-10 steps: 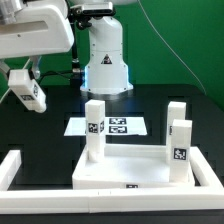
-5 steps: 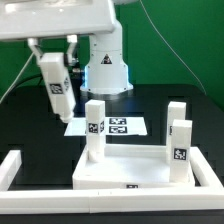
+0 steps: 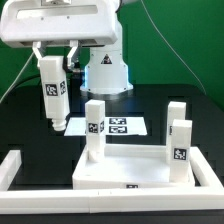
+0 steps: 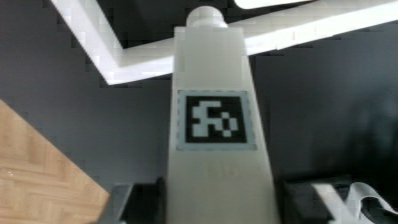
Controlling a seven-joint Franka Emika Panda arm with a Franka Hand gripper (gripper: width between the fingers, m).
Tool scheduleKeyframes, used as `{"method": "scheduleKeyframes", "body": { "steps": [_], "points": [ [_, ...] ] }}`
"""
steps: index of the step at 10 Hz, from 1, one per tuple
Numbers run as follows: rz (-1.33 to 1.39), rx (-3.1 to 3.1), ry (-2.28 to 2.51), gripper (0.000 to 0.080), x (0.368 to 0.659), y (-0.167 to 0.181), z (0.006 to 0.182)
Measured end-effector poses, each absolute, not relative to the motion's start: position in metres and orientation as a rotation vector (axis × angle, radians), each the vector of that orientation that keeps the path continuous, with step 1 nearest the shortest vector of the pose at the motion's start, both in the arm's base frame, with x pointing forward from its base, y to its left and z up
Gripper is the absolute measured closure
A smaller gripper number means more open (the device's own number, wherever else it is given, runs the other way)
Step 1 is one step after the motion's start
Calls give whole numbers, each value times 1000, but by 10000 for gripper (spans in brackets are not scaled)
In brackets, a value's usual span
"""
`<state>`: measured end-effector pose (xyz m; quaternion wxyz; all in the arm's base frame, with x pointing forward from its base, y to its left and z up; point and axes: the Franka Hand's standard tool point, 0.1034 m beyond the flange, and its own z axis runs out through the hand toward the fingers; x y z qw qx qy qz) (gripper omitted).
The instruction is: Assemble desk
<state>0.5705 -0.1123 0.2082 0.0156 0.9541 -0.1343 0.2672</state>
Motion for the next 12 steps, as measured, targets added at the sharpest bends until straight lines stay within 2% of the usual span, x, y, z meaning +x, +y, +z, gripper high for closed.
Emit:
{"method": "scheduleKeyframes", "body": {
  "steps": [1,3,5,9,12],
  "points": [
    [863,2938,-429,511,575,-106,205],
    [786,3004,-519,511,590,-77,189],
    [767,2999,-554,511,593,-66,173],
    [702,2988,-542,511,589,-67,145],
    [700,2979,-543,511,596,-69,140]
  ]
}}
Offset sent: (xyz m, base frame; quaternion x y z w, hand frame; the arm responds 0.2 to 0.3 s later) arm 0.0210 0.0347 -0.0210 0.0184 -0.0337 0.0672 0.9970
